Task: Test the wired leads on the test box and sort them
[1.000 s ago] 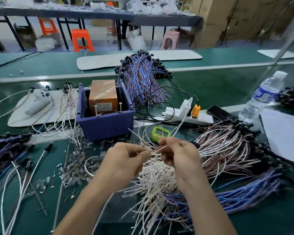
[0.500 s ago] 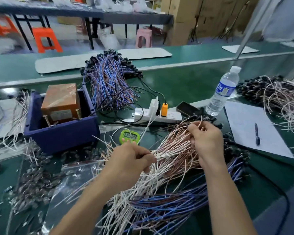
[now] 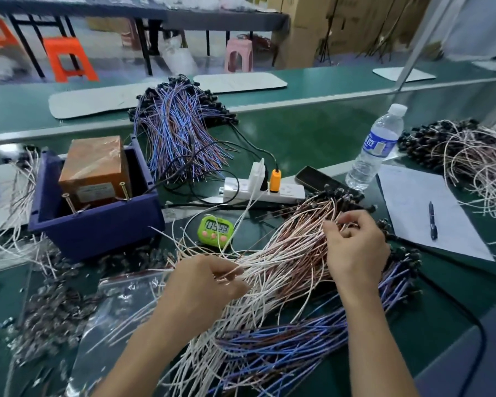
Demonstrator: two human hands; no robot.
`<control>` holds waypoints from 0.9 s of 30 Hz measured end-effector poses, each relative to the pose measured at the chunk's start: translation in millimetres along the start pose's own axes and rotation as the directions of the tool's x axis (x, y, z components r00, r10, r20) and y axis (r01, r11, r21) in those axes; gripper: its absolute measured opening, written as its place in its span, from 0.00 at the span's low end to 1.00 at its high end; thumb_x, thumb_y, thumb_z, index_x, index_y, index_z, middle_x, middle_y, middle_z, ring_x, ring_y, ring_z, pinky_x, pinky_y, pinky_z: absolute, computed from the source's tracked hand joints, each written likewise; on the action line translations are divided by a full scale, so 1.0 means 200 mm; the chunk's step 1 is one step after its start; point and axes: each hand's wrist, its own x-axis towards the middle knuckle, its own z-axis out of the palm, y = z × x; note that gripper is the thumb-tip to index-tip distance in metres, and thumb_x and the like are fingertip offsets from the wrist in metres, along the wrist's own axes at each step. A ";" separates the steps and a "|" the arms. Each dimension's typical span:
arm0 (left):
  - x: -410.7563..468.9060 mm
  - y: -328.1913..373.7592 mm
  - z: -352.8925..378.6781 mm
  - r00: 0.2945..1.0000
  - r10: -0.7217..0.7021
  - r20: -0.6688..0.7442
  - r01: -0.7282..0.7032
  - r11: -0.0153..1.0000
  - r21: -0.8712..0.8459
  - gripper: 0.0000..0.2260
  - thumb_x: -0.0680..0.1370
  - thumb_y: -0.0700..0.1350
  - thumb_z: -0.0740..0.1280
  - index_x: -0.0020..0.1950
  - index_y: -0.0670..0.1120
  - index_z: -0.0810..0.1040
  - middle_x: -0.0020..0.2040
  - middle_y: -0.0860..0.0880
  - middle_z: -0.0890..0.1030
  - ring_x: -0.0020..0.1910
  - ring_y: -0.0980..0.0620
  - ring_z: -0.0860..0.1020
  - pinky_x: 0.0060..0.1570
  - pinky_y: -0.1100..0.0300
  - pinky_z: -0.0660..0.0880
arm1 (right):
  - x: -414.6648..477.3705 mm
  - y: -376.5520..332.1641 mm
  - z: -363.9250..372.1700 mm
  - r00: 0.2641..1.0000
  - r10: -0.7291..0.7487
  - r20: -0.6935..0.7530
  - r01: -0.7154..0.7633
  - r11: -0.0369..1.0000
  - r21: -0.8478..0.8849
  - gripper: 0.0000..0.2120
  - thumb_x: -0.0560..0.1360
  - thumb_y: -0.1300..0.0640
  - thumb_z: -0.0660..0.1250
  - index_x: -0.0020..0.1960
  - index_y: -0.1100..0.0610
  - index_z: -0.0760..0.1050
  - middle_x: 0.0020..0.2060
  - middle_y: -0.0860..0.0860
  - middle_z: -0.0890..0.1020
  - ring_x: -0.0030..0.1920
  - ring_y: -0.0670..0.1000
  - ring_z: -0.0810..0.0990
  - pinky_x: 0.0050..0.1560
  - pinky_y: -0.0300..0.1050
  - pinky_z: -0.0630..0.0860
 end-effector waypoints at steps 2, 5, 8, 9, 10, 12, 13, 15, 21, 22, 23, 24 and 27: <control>-0.01 -0.01 -0.01 0.999 0.026 -0.024 -0.027 0.999 -0.042 0.22 0.67 0.57 0.82 0.60 0.66 0.82 0.48 0.70 0.81 0.40 0.68 0.79 0.40 0.72 0.75 | -0.06 0.03 -0.03 0.998 -0.004 0.057 0.008 0.998 -0.065 0.09 0.75 0.53 0.74 0.39 0.48 0.75 0.25 0.41 0.80 0.25 0.45 0.78 0.29 0.40 0.70; -0.01 -0.01 -0.04 0.995 0.071 -0.076 -0.073 0.997 -0.020 0.21 0.70 0.56 0.80 0.60 0.70 0.81 0.54 0.74 0.76 0.54 0.75 0.73 0.56 0.68 0.70 | -0.14 0.08 -0.07 0.987 0.032 0.158 0.006 0.973 -0.232 0.12 0.77 0.47 0.71 0.37 0.49 0.76 0.25 0.44 0.78 0.29 0.47 0.78 0.32 0.44 0.75; 0.01 -0.02 -0.03 0.996 0.041 -0.080 -0.042 0.999 -0.011 0.10 0.77 0.51 0.75 0.56 0.64 0.85 0.50 0.76 0.74 0.51 0.77 0.72 0.53 0.72 0.67 | -0.21 0.08 -0.08 0.945 0.085 0.316 0.005 0.962 -0.272 0.18 0.79 0.41 0.66 0.36 0.51 0.75 0.26 0.46 0.79 0.30 0.50 0.79 0.32 0.46 0.73; 0.02 -0.03 -0.01 0.996 0.038 -0.079 -0.038 0.999 -0.001 0.09 0.79 0.50 0.74 0.57 0.62 0.85 0.50 0.75 0.74 0.52 0.73 0.74 0.56 0.69 0.68 | -0.23 0.08 -0.07 0.929 0.078 0.361 0.016 0.968 -0.250 0.19 0.80 0.42 0.65 0.35 0.51 0.75 0.26 0.47 0.79 0.30 0.50 0.79 0.32 0.46 0.74; 0.01 -0.03 0.01 0.996 0.046 -0.071 -0.045 0.999 0.024 0.10 0.80 0.49 0.73 0.59 0.59 0.85 0.52 0.73 0.75 0.55 0.68 0.76 0.59 0.65 0.70 | -0.24 0.06 -0.06 0.916 0.069 0.396 0.031 0.970 -0.241 0.19 0.81 0.44 0.65 0.35 0.52 0.75 0.26 0.47 0.79 0.29 0.50 0.79 0.32 0.46 0.74; -0.01 -0.02 0.03 0.997 0.064 -0.043 -0.059 0.994 0.096 0.12 0.80 0.52 0.72 0.64 0.58 0.84 0.59 0.67 0.77 0.58 0.62 0.76 0.64 0.60 0.71 | -0.26 0.03 -0.05 0.899 0.069 0.433 0.059 0.960 -0.275 0.20 0.81 0.45 0.64 0.34 0.53 0.75 0.26 0.48 0.79 0.30 0.50 0.78 0.31 0.45 0.72; -0.02 -0.02 0.04 0.997 0.063 -0.038 -0.059 0.992 0.108 0.15 0.79 0.55 0.72 0.65 0.59 0.82 0.62 0.66 0.76 0.58 0.62 0.76 0.66 0.59 0.71 | -0.26 0.02 -0.05 0.905 0.069 0.420 0.073 0.947 -0.312 0.21 0.81 0.45 0.63 0.33 0.53 0.74 0.26 0.48 0.78 0.30 0.51 0.78 0.31 0.45 0.70; -0.05 -0.02 0.01 0.995 0.072 -0.064 -0.065 0.993 0.101 0.20 0.76 0.61 0.73 0.67 0.62 0.80 0.63 0.67 0.73 0.60 0.63 0.75 0.69 0.55 0.70 | -0.27 -0.01 -0.06 0.944 0.035 0.328 0.096 0.922 -0.375 0.23 0.81 0.43 0.64 0.30 0.53 0.73 0.23 0.47 0.77 0.28 0.50 0.77 0.28 0.43 0.68; -0.10 -0.10 -0.20 0.969 0.011 -0.248 -0.019 0.999 -0.030 0.15 0.73 0.61 0.75 0.59 0.67 0.83 0.60 0.67 0.78 0.58 0.62 0.76 0.60 0.58 0.73 | -0.38 -0.18 0.00 0.881 -0.179 0.438 0.191 0.981 0.016 0.23 0.79 0.46 0.68 0.27 0.53 0.73 0.23 0.42 0.77 0.23 0.44 0.74 0.22 0.33 0.63; -0.10 -0.11 -0.24 0.963 -0.021 -0.269 0.000 0.997 -0.078 0.12 0.73 0.60 0.76 0.56 0.68 0.84 0.56 0.66 0.82 0.54 0.62 0.79 0.57 0.58 0.76 | -0.42 -0.22 0.03 0.852 -0.221 0.475 0.208 0.975 0.080 0.22 0.78 0.47 0.69 0.27 0.53 0.73 0.24 0.42 0.77 0.23 0.44 0.73 0.23 0.33 0.64; -0.10 -0.13 -0.27 0.955 -0.042 -0.293 0.007 0.993 -0.120 0.09 0.73 0.59 0.77 0.52 0.69 0.84 0.51 0.66 0.84 0.50 0.64 0.81 0.52 0.61 0.78 | -0.45 -0.27 0.07 0.821 -0.259 0.508 0.218 0.966 0.140 0.22 0.78 0.47 0.69 0.28 0.54 0.73 0.24 0.43 0.77 0.23 0.44 0.72 0.23 0.35 0.64; -0.11 -0.15 -0.31 0.947 -0.053 -0.317 0.005 0.988 -0.152 0.07 0.74 0.57 0.77 0.48 0.69 0.84 0.46 0.67 0.85 0.46 0.65 0.82 0.47 0.64 0.77 | -0.49 -0.32 0.12 0.791 -0.289 0.539 0.222 0.957 0.187 0.22 0.78 0.47 0.69 0.28 0.54 0.74 0.24 0.45 0.77 0.23 0.44 0.70 0.23 0.37 0.64; -0.15 -0.24 -0.41 0.925 -0.080 -0.371 -0.003 0.976 -0.218 0.10 0.76 0.48 0.76 0.45 0.66 0.85 0.42 0.66 0.86 0.43 0.66 0.83 0.46 0.64 0.78 | -0.61 -0.48 0.24 0.701 -0.354 0.619 0.232 0.934 0.272 0.20 0.78 0.46 0.69 0.30 0.53 0.76 0.26 0.45 0.78 0.24 0.44 0.71 0.24 0.39 0.65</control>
